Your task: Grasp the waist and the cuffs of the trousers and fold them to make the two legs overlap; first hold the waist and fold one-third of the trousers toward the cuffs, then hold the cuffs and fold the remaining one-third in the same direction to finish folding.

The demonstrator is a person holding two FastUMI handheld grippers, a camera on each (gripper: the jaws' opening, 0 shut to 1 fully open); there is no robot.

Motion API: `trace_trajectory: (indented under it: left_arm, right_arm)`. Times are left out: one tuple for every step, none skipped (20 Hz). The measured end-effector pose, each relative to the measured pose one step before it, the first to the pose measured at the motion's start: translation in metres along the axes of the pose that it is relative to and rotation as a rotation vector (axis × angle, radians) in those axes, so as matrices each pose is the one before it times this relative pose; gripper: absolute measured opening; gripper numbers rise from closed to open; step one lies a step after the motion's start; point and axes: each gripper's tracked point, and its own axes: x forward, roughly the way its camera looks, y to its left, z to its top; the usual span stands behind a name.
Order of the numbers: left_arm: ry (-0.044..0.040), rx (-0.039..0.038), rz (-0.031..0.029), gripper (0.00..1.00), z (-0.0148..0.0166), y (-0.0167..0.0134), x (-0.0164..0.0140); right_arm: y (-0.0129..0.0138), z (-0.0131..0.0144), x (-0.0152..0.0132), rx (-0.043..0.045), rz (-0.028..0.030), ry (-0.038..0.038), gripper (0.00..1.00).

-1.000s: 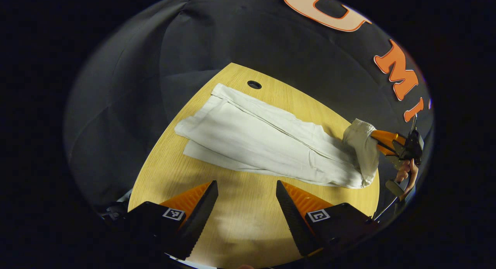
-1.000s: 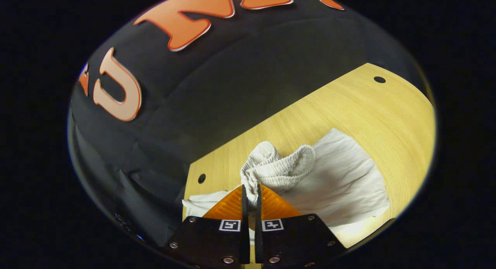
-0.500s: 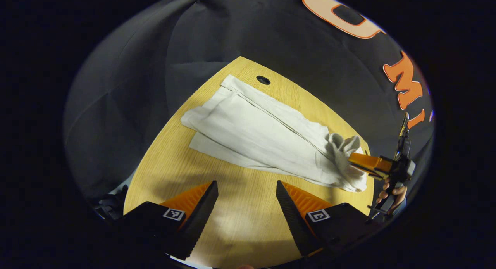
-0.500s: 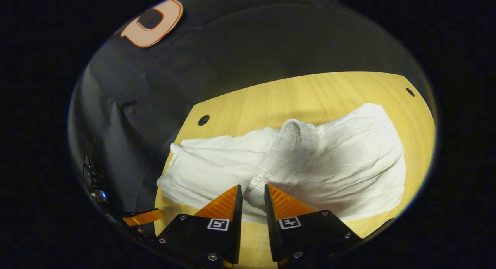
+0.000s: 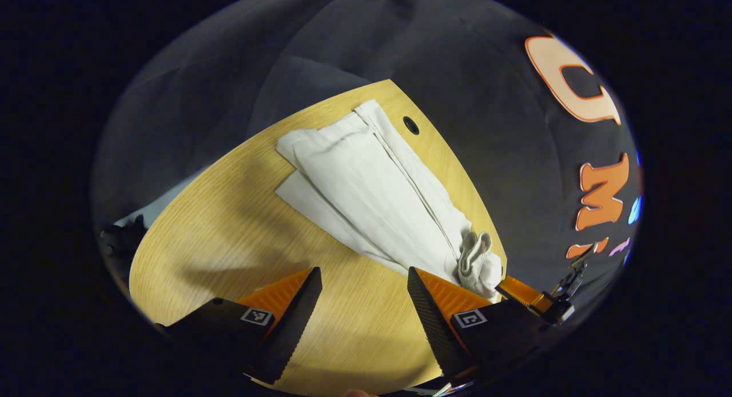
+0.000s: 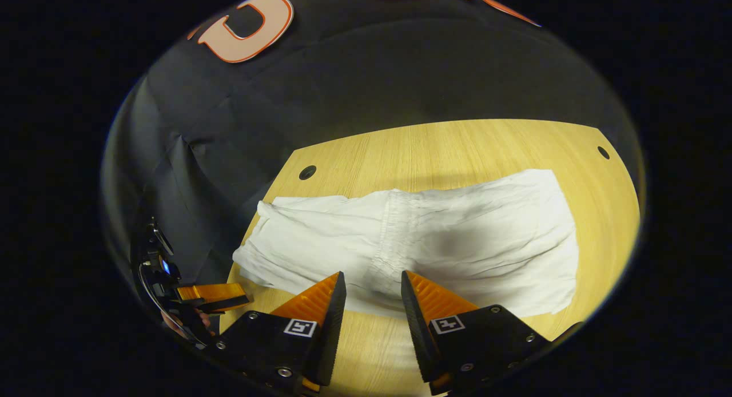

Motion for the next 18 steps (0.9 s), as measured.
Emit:
trace_trajectory:
  left_arm:
    - [-0.01049, -0.02092, 0.00089, 0.99, 0.00687, 0.00422, 0.0014]
    - [-0.00709, -0.01827, -0.0066, 0.99, 0.00474, 0.00366, 0.00151]
    - [0.00032, -0.01749, -0.0152, 0.99, 0.00296, 0.00212, 0.00271]
    - [0.00492, -0.02707, -0.01001, 0.99, 0.00313, 0.00298, 0.00202]
    - [-0.00747, -0.03189, -0.02341, 1.0, 0.00487, -0.00172, 0.00044]
    - [-0.011, -0.0294, -0.01486, 0.98, 0.0069, 0.00003, 0.00196]
    - [-0.01078, -0.02775, -0.00878, 0.99, 0.00608, 0.00286, -0.00083]
    - [-0.02257, -0.03102, -0.00107, 0.98, 0.00974, 0.00363, -0.00223]
    - [-0.02833, -0.0263, 0.00085, 0.98, 0.01115, 0.00473, -0.00274]
    - [-0.01752, -0.01986, -0.00056, 0.97, 0.00825, 0.00455, -0.00252]
    - [-0.01273, -0.01986, 0.00044, 0.98, 0.00883, 0.00239, -0.00174]
    - [-0.00782, -0.01228, 0.00333, 0.97, 0.00659, 0.00281, -0.00171]
    - [-0.01128, -0.00726, 0.00424, 0.97, 0.00669, 0.00289, -0.0003]
    - [-0.00815, -0.00055, 0.00297, 0.95, 0.00514, 0.00094, 0.00157]
    - [0.00077, 0.00931, 0.00213, 0.97, 0.00155, 0.00085, 0.00052]
    - [0.00456, 0.00779, -0.00188, 0.97, -0.00167, -0.00242, 0.00339]
    - [0.01778, 0.01438, -0.00596, 0.97, -0.00384, -0.00459, 0.00358]
    - [0.01129, 0.01468, -0.00049, 0.97, -0.00251, -0.00273, 0.00457]
  right_arm:
    - [-0.0017, 0.00154, -0.00061, 0.00574, -0.00749, -0.00953, 0.58]
    - [-0.00335, 0.00024, -0.00157, 0.00544, -0.0087, -0.00867, 0.6]
    - [-0.00277, 0.00208, -0.00111, 0.0075, -0.00729, -0.01026, 0.66]
    - [-0.00361, 0.00217, -0.00238, 0.0077, -0.0073, -0.00717, 0.7]
    - [-0.00202, 0.00098, -0.00248, 0.00924, -0.00432, -0.00551, 0.78]
    - [-0.00249, -0.00104, -0.00201, 0.00928, -0.0064, -0.00574, 0.82]
    - [-0.00225, 0.00082, -0.00156, 0.00922, -0.0055, -0.00716, 0.86]
    - [-0.00326, 0.00006, -0.00206, 0.00665, -0.00711, -0.00568, 0.87]
    - [-0.00164, 0.00045, -0.00172, 0.00531, -0.00674, -0.00564, 0.88]
    - [-0.00327, -0.00063, -0.00237, 0.00443, -0.00747, -0.00415, 0.89]
    - [-0.00297, 0.00144, -0.00258, 0.00715, -0.00824, -0.00627, 0.89]
    - [-0.00281, 0.00151, -0.00254, 0.00974, -0.00447, -0.00606, 0.89]
    - [-0.00331, 0.00099, -0.00179, 0.01072, -0.00722, -0.00418, 0.89]
    - [-0.00247, 0.00023, -0.00157, 0.00663, -0.0028, -0.00343, 0.89]
    - [-0.00352, 0.00017, -0.00125, 0.00696, -0.00938, -0.00238, 0.89]
    - [-0.00213, 0.00003, -0.00243, 0.01003, -0.00021, -0.00087, 0.89]
    - [-0.00068, 0.0014, -0.0019, 0.01196, -0.002, -0.00095, 0.89]
    - [-0.00152, 0.00107, -0.00168, 0.00743, 0.00026, -0.0028, 0.89]
